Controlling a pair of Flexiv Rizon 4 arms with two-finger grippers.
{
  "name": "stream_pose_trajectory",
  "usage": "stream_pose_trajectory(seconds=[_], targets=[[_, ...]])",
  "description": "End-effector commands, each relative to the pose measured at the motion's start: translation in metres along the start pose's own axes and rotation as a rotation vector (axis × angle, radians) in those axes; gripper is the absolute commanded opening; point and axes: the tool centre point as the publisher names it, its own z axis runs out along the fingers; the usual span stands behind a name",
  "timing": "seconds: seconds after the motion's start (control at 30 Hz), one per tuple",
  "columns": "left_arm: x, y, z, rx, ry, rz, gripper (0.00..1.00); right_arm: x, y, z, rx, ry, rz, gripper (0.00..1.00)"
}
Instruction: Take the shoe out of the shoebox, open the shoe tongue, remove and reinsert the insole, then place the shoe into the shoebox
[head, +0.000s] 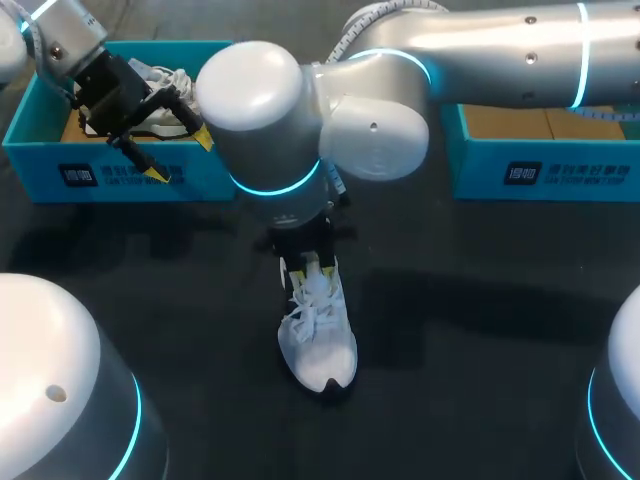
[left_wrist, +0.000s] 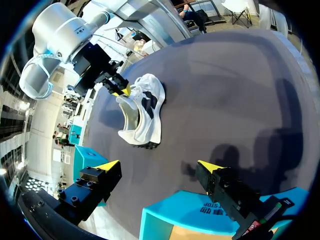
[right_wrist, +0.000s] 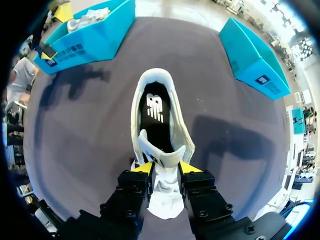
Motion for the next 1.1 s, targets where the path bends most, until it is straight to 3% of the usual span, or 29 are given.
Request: stream_pose_trajectory(seconds=[0.03,0.73,1.1], targets=[[0.0,-0.001,0.0,-0.002,0.003,0.0,1.0,0.002,-0.001,0.005,0.001,0.002,0.047,0.28],[0.0,-0.001,0.0,-0.002,0.003,0.0,1.0,-0.001,0.022,0.028,0.022,0.036,0.016,0.3],[0.0,-0.001,0.0,-0.002,0.003,0.0,1.0,0.002,0.028,-0.005,-0.06,0.008,-0.026,0.32]])
